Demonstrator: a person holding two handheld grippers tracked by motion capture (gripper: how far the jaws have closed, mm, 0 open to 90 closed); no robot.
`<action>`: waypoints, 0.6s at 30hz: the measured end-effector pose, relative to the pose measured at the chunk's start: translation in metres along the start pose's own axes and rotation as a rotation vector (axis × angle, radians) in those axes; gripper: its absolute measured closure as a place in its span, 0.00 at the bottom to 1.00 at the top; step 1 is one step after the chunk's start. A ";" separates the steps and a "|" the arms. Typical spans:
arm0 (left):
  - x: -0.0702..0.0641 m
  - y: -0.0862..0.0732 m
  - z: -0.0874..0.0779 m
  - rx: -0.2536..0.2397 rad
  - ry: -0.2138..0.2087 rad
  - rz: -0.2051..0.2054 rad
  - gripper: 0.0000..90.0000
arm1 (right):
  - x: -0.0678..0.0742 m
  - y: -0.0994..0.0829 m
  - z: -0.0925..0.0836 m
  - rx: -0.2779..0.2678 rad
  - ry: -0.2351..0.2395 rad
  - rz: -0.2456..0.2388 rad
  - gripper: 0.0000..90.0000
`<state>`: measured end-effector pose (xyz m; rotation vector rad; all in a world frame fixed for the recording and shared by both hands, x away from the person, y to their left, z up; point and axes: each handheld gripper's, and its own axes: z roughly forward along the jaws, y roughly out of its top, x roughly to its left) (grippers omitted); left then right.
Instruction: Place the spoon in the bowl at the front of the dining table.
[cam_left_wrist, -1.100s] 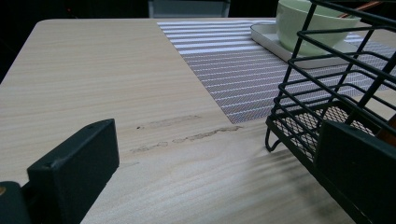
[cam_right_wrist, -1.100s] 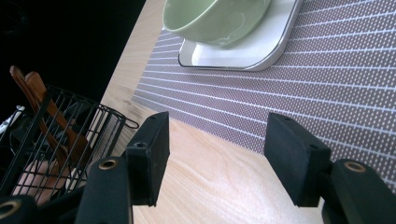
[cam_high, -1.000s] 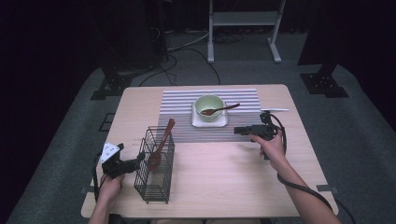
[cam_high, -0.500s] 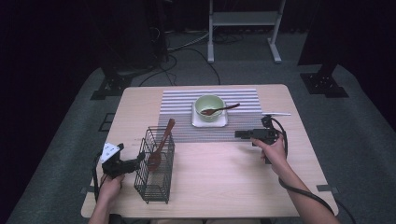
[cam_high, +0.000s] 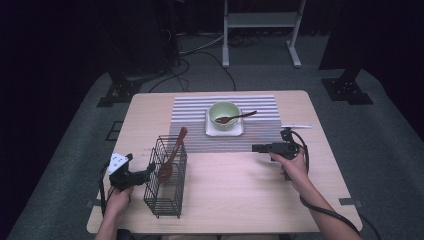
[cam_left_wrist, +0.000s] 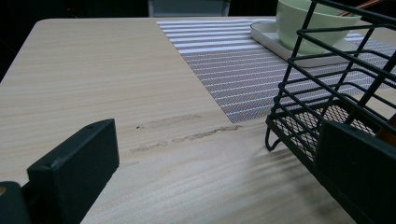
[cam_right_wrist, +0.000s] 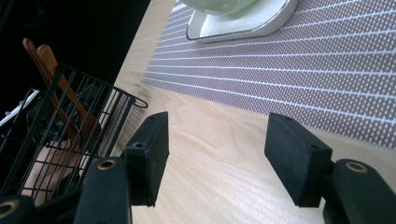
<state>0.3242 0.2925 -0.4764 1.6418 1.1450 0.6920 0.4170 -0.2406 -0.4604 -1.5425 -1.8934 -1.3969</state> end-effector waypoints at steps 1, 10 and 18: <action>0.000 0.000 0.000 0.000 0.000 0.000 0.00 | 0.000 -0.001 0.000 -0.001 0.001 0.001 0.43; 0.000 0.000 0.000 0.002 0.002 -0.002 0.00 | -0.003 -0.009 -0.003 -0.005 0.014 0.001 0.43; 0.000 0.000 0.000 0.001 0.001 -0.003 0.00 | 0.001 -0.016 -0.005 0.001 0.024 -0.003 0.42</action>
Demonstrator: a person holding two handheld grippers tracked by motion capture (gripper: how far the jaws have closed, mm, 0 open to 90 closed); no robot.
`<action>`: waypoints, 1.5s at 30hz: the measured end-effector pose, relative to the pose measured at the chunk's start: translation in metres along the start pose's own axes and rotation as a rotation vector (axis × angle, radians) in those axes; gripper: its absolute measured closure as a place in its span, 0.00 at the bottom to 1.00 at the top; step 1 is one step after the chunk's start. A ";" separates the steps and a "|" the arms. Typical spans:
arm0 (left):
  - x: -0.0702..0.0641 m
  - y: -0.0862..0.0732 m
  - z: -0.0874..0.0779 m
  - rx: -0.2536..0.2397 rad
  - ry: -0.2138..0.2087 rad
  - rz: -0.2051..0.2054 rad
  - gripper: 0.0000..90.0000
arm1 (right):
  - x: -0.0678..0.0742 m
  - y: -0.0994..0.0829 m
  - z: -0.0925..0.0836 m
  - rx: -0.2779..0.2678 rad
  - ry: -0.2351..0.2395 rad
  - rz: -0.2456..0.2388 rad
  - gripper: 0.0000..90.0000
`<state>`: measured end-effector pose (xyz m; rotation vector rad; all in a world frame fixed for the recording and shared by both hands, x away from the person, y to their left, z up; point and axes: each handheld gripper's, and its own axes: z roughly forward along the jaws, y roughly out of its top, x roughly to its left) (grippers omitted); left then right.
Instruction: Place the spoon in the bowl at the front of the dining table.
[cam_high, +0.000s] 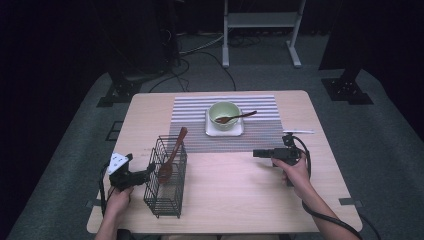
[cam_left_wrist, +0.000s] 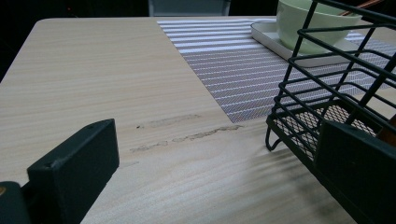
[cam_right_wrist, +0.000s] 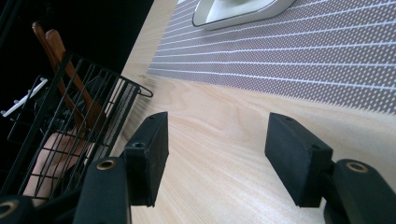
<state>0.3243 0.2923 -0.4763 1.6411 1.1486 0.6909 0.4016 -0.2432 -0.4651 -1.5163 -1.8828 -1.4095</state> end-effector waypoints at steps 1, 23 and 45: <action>0.000 0.000 0.000 0.000 0.000 0.000 0.00 | 0.000 -0.001 0.000 -0.002 0.004 -0.004 0.42; 0.000 0.000 0.000 -0.001 0.000 -0.002 0.00 | 0.003 -0.020 -0.002 0.001 0.043 -0.009 0.41; 0.000 0.000 0.000 0.001 0.001 -0.002 0.00 | 0.004 -0.035 -0.009 -0.013 0.071 -0.013 0.40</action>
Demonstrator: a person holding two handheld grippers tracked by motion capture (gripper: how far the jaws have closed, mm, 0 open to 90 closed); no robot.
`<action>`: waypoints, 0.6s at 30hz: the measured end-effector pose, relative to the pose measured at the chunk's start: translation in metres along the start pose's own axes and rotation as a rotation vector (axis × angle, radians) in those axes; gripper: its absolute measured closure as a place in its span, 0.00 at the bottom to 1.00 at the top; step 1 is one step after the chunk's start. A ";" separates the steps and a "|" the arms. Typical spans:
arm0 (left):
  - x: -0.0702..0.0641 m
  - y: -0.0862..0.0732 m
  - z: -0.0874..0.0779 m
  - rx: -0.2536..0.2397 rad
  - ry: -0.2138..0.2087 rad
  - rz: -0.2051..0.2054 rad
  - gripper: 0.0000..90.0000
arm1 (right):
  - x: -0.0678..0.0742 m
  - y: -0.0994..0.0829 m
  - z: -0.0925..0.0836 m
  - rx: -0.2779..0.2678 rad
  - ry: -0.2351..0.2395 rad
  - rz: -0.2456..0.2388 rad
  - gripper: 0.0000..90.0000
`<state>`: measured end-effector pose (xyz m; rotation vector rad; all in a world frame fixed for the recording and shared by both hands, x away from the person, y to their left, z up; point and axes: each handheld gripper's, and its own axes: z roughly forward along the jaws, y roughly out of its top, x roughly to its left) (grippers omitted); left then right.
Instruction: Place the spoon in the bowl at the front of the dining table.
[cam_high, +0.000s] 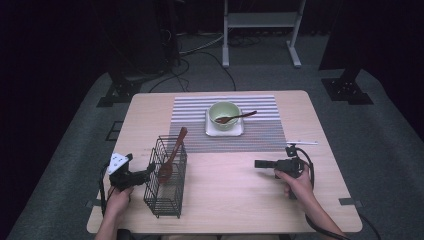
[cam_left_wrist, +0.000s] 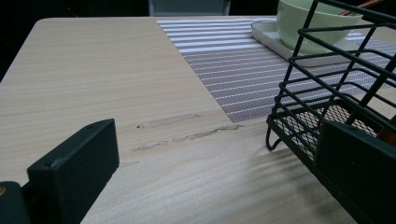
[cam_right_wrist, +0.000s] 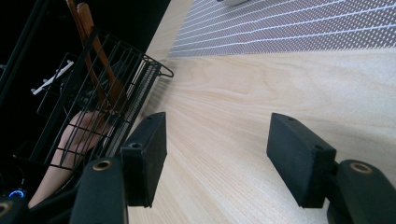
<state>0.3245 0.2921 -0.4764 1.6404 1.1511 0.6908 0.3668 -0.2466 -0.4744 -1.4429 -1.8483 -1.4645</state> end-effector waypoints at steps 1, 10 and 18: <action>0.000 0.000 0.000 0.000 0.000 0.000 0.00 | 0.000 -0.001 -0.001 -0.001 0.001 0.001 0.40; 0.000 0.000 0.000 0.001 -0.001 0.002 0.00 | 0.001 -0.005 -0.004 -0.002 -0.001 0.000 0.40; 0.000 0.000 0.000 0.003 -0.002 0.004 0.00 | 0.004 -0.010 -0.005 -0.001 0.002 -0.014 0.40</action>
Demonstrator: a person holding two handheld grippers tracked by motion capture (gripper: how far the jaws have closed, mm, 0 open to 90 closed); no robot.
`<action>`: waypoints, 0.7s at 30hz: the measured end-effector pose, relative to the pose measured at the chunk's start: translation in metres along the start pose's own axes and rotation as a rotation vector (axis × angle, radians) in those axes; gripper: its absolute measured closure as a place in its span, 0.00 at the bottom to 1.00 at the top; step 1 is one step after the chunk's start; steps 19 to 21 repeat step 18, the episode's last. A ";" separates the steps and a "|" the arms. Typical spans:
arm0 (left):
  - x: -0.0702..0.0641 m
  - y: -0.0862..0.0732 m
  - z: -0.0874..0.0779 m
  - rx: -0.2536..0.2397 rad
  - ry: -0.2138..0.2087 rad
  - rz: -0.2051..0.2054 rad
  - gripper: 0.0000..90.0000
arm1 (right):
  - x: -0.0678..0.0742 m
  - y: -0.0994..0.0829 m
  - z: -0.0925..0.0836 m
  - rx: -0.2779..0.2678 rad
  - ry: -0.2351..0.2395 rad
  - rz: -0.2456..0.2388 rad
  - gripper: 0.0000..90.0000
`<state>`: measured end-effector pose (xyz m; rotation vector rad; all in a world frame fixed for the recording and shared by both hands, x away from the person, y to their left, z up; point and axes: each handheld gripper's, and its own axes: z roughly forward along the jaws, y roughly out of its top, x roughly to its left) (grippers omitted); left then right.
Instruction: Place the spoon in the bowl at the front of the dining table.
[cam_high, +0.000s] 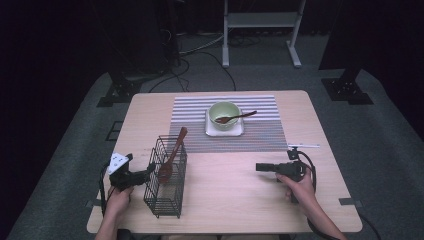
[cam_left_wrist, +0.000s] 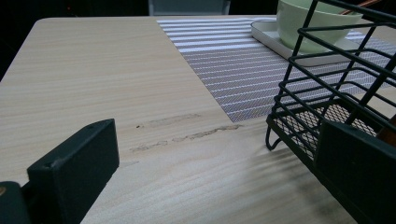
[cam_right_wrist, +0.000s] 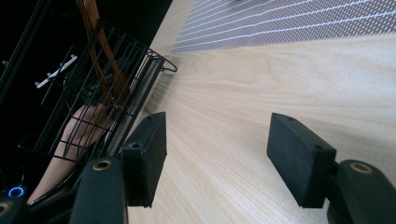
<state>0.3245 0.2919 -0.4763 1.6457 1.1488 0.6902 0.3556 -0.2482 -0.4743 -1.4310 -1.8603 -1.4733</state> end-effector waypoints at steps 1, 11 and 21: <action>0.000 0.000 0.000 0.001 0.000 0.001 0.00 | 0.001 0.000 0.000 0.002 0.001 0.000 0.40; 0.000 0.000 0.000 0.002 0.001 0.002 0.00 | 0.002 -0.006 0.000 0.001 0.007 -0.006 0.40; 0.000 0.000 0.000 0.003 0.001 0.002 0.00 | 0.002 -0.008 0.003 -0.011 0.017 -0.018 0.40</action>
